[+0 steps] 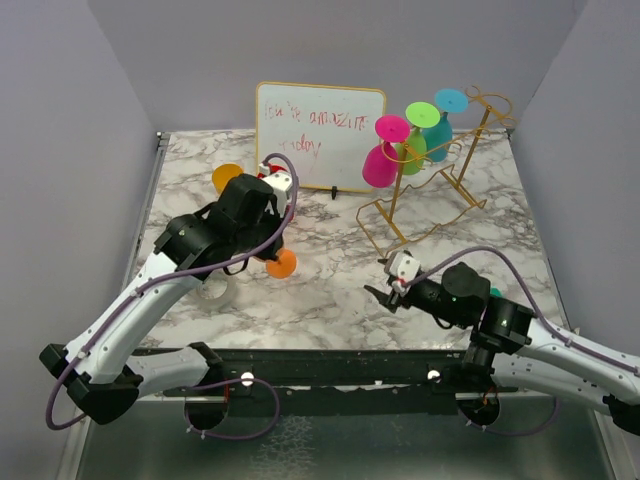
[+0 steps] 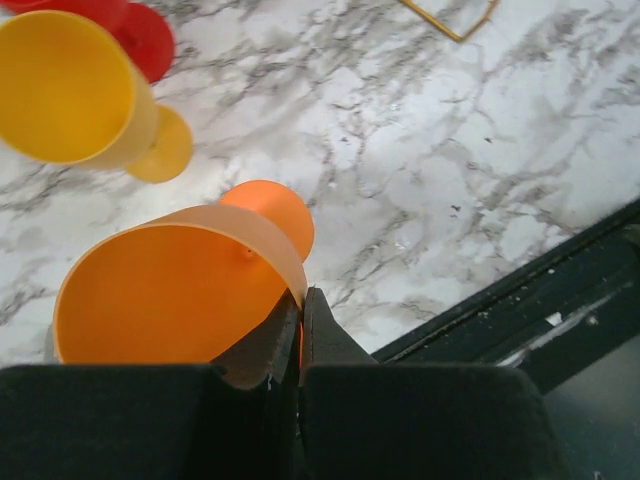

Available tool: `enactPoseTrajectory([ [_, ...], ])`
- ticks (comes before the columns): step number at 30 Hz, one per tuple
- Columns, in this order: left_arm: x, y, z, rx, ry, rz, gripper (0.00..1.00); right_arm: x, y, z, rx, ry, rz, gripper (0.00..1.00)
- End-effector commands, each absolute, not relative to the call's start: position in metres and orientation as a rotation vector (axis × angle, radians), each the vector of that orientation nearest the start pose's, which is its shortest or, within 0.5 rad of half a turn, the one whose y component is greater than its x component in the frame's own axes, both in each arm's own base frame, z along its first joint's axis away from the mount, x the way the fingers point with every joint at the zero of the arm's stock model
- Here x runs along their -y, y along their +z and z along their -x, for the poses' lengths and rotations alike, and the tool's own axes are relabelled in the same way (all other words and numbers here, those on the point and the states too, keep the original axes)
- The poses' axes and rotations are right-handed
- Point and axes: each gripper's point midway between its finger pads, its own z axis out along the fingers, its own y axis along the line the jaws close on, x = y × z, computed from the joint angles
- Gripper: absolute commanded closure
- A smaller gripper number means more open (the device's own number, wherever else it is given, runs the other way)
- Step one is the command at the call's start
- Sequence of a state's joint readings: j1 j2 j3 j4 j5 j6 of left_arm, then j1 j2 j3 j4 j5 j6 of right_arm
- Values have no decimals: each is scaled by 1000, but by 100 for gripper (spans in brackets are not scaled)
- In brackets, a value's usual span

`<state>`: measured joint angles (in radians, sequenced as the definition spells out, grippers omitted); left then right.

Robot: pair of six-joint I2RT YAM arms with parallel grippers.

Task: Take the wine glass off the wine glass rack
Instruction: Place the wine glass at the center of the board.

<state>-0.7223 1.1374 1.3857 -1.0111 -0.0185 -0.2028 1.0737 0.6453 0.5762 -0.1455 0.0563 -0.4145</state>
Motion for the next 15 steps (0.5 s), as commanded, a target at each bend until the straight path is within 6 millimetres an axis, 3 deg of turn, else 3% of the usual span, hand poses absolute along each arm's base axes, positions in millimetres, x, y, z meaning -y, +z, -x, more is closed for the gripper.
enactPoseTrajectory([
  [1,145,282,-220,-2282,-183,-381,100,-228,256,-182,-1600,497,754,37],
  [6,119,290,-227,-2247,-36,-284,100,-224,265,-187,-1760,528,578,36],
  [15,83,270,-245,-2293,184,-207,100,-211,261,-192,-1813,570,329,34],
])
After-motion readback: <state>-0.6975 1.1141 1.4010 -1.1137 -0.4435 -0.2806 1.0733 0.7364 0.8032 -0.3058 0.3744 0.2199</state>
